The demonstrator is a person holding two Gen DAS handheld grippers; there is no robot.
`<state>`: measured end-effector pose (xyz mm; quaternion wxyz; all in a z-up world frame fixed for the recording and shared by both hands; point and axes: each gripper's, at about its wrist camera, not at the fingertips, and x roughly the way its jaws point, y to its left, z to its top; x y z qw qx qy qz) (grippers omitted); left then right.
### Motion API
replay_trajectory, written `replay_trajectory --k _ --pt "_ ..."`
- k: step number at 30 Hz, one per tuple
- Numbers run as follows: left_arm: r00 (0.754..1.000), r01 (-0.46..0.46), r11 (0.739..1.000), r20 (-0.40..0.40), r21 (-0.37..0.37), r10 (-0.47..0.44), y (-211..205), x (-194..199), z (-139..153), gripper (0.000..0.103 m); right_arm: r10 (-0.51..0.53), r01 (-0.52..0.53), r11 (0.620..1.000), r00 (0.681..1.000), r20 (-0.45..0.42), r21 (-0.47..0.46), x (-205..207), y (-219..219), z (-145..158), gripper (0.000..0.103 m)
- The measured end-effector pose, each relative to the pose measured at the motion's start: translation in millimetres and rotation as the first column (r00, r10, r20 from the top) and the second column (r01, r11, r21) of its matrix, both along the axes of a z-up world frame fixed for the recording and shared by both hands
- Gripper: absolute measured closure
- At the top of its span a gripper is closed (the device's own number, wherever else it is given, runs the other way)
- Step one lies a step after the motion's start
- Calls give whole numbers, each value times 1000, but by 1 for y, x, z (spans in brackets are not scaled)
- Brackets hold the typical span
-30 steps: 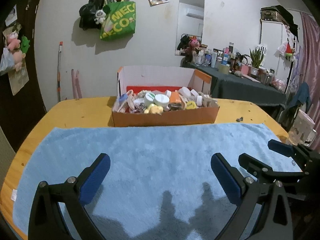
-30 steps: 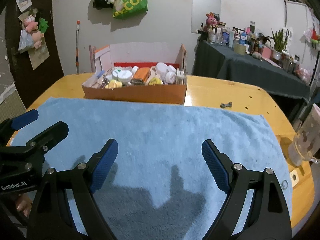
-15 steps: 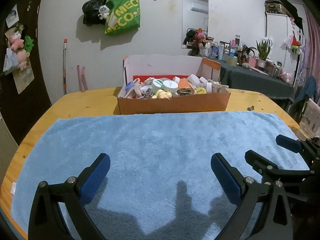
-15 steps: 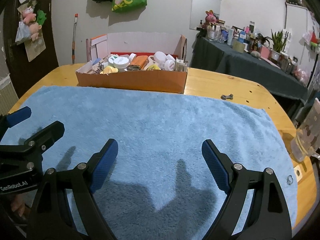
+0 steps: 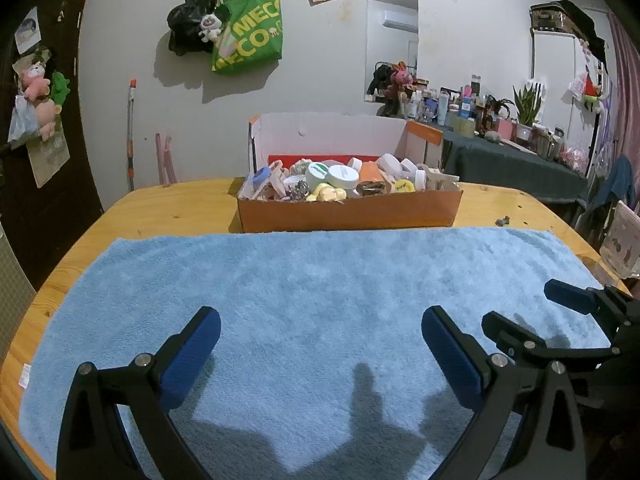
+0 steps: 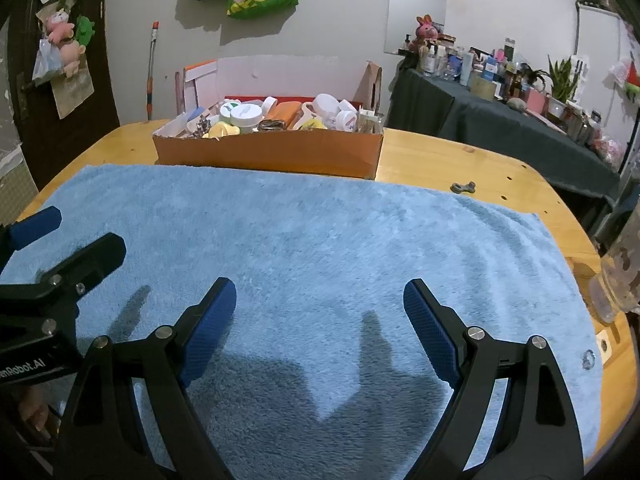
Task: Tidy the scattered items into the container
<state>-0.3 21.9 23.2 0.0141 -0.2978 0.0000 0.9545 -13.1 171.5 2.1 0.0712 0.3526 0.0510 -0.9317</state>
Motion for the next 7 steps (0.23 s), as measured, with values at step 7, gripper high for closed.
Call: replay_trajectory --k 7 --pt "1000 2 1000 10 -4 -2 0 0 0 0 3 -3 1000 1000 7 -3 0 -1 -1 17"
